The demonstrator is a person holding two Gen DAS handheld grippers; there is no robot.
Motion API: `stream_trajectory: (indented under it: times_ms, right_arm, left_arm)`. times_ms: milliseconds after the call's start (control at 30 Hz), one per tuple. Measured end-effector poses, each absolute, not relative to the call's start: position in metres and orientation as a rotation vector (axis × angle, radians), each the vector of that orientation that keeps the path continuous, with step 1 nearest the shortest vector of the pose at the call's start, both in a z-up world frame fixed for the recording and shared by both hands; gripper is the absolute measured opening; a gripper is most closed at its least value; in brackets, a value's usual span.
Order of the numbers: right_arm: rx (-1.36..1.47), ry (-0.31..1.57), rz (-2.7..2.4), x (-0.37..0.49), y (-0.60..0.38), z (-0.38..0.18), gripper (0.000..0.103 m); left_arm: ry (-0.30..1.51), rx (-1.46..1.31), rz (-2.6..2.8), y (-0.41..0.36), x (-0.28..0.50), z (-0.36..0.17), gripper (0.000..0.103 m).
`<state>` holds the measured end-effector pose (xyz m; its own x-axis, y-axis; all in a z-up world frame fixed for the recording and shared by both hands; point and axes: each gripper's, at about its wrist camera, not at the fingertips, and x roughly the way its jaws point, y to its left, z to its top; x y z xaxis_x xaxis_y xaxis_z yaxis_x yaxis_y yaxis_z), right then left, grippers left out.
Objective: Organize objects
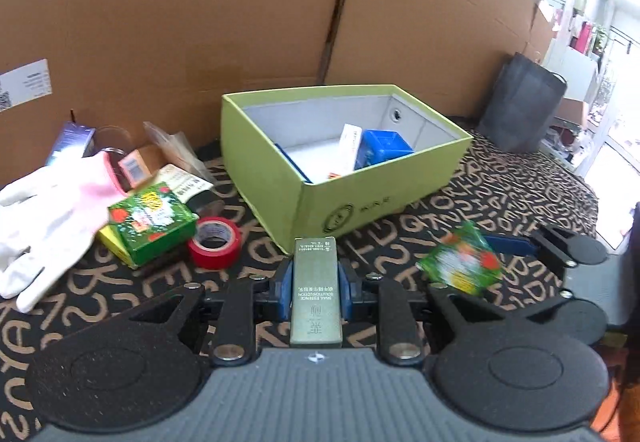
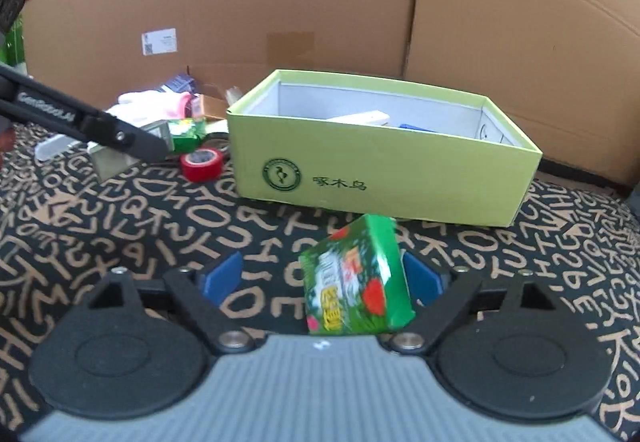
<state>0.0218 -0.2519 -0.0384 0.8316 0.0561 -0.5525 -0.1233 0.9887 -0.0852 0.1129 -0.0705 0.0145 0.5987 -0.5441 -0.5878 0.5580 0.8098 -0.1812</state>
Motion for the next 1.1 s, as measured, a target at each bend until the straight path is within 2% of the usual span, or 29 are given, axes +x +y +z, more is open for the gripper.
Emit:
stream_trajectory:
  times_ms: [267,333,367,433,467,500,533,667,833,1100]
  right_arm:
    - [-0.132,0.660,-0.040,0.032,-0.259,-0.064,0.089]
    - [-0.151,0.633,-0.083,0.028,-0.257,-0.062,0.091]
    - [-0.166,0.622,-0.094,0.027,-0.255,-0.062,0.096]
    - [-0.174,0.624,-0.097,0.031,-0.254,-0.063,0.097]
    - [-0.158,0.636,-0.090,0.034,-0.255,-0.066,0.093]
    - [-0.136,0.646,-0.069,0.035,-0.257,-0.069,0.069]
    - [-0.107,0.639,-0.042,0.035,-0.259,-0.070,0.064]
    - [-0.065,0.614,0.003,0.027,-0.264,-0.055,0.061]
    - [-0.099,0.461,0.020,0.019,-0.266,-0.008,0.061]
    - [-0.097,0.367,-0.061,0.079,-0.302,0.031,0.061]
  left_arm:
    - [0.688,0.043,-0.630,-0.073,0.112,0.011,0.023]
    - [0.688,0.050,-0.629,-0.075,0.112,0.011,0.023]
    - [0.689,0.050,-0.631,-0.076,0.112,0.011,0.023]
    - [0.690,0.047,-0.637,-0.079,0.113,0.012,0.023]
    - [0.688,0.047,-0.640,-0.080,0.114,0.012,0.023]
    - [0.685,0.048,-0.643,-0.082,0.114,0.014,0.023]
    - [0.678,0.049,-0.646,-0.084,0.114,0.016,0.023]
    - [0.640,0.033,-0.663,-0.091,0.123,0.032,0.023]
    - [0.603,0.011,-0.676,-0.117,0.150,0.056,0.023]
    - [0.627,0.031,-0.584,-0.160,0.211,0.049,0.023]
